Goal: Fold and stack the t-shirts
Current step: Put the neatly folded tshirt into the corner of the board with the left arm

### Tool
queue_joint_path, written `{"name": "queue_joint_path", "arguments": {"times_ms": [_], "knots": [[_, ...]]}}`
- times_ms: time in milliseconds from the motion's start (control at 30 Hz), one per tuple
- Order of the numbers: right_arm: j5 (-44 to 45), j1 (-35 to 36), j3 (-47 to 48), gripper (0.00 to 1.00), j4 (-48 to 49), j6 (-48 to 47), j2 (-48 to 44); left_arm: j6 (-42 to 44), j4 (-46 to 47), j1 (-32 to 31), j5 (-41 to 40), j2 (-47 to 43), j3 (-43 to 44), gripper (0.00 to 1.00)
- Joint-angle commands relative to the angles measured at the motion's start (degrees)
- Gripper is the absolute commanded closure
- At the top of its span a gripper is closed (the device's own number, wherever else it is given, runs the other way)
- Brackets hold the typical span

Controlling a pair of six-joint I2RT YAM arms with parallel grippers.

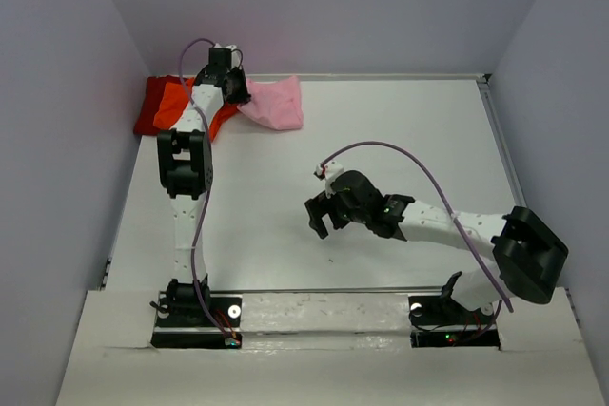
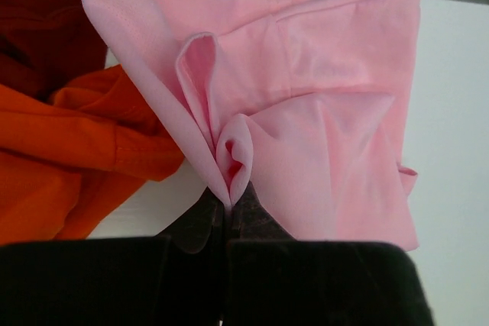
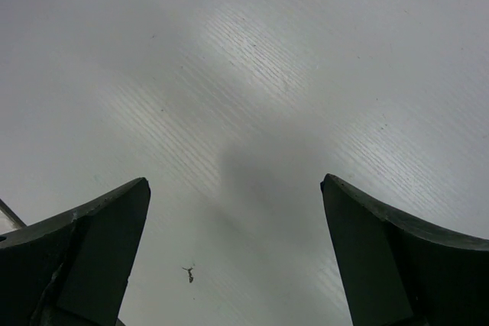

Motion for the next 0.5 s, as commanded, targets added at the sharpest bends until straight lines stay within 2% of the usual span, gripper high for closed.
{"name": "queue_joint_path", "arguments": {"times_ms": [0,233,467], "knots": [[-0.47,0.71,0.72,0.00,3.77,-0.47,0.75,5.26,-5.39,-0.50,-1.20,-2.58,4.33,1.00],[-1.00,0.71,0.81,0.00,5.68,-0.21,1.89,4.65,-7.06,-0.15,0.11,-2.75,12.15,1.00],[-0.91,0.71,0.81,0.00,6.23,0.23,3.56,5.35,-7.76,1.34,2.14,-6.09,13.22,1.00]]}}
